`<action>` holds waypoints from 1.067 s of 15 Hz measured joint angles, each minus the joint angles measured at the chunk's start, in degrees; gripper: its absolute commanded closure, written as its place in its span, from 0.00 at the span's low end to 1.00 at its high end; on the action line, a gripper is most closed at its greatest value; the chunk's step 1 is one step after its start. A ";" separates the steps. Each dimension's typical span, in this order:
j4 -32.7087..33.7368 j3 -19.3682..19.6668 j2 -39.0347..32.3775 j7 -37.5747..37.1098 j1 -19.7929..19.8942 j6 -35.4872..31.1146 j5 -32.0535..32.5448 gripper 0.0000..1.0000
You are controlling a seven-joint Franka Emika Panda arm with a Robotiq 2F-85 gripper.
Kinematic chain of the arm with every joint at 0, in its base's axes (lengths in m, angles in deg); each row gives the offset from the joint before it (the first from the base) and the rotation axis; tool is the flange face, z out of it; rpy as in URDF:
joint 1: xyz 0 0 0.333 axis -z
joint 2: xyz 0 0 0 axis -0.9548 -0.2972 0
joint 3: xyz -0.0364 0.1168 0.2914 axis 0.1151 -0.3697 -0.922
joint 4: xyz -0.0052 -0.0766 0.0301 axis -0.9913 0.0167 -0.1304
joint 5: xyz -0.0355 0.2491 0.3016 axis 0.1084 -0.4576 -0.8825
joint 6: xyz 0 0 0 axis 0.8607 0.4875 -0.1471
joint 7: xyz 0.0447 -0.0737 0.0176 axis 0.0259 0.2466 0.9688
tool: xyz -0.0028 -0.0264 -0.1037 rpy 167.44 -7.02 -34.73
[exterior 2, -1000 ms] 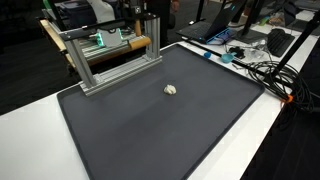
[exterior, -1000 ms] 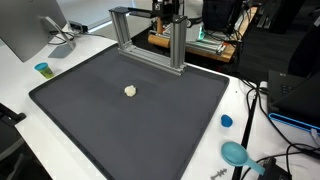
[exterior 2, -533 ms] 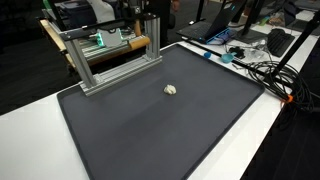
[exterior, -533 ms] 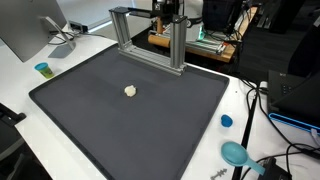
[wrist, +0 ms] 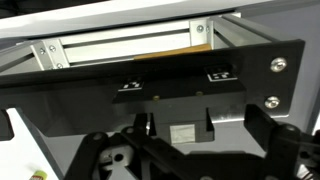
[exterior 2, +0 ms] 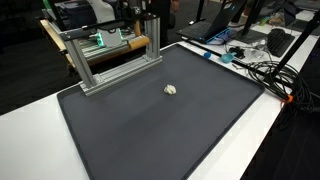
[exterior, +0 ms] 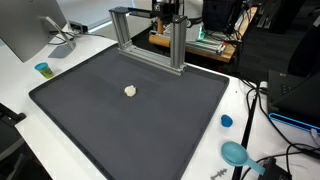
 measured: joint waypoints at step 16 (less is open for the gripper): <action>0.27 0.89 1.35 0.95 0.17 -1.40 0.16 0.07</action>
